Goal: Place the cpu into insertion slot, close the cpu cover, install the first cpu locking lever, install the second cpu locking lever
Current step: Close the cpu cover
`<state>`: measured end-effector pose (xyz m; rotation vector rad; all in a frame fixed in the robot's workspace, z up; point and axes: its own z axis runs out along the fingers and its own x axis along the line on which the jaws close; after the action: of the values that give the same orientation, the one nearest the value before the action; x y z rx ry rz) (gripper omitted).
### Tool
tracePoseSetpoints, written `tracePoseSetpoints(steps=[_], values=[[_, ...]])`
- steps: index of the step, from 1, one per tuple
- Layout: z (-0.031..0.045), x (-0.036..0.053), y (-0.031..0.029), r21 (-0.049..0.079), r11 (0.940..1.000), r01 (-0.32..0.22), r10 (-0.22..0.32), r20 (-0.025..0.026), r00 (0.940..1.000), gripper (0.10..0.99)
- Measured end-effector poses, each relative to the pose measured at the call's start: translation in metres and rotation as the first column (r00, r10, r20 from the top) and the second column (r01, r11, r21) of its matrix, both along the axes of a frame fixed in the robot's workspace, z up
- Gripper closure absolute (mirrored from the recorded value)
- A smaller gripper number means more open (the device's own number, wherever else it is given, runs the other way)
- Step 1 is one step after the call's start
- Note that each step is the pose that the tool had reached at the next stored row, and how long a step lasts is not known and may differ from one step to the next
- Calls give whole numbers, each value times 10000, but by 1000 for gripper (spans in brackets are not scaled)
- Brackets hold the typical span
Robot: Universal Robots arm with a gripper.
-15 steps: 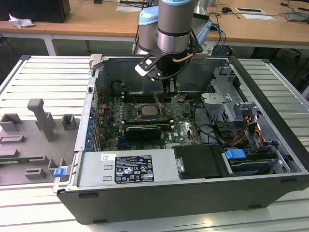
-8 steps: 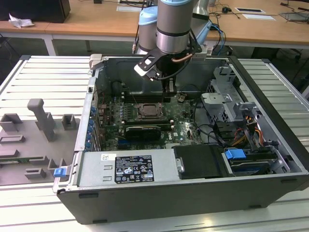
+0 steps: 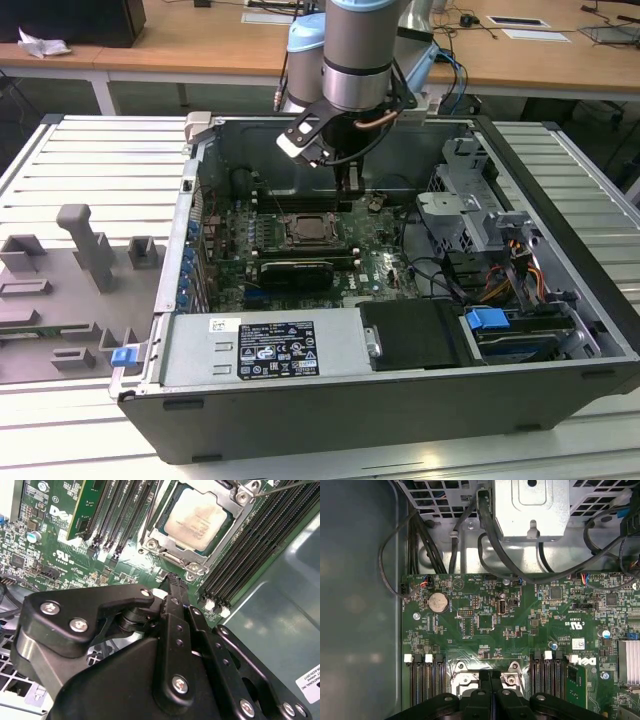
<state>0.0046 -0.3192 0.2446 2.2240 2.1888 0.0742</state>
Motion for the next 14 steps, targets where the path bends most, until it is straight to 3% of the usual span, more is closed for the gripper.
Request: tracePoseSetpoints(steps=[14], values=[[0,-24,0,0,10000,0,0,0,10000,980]])
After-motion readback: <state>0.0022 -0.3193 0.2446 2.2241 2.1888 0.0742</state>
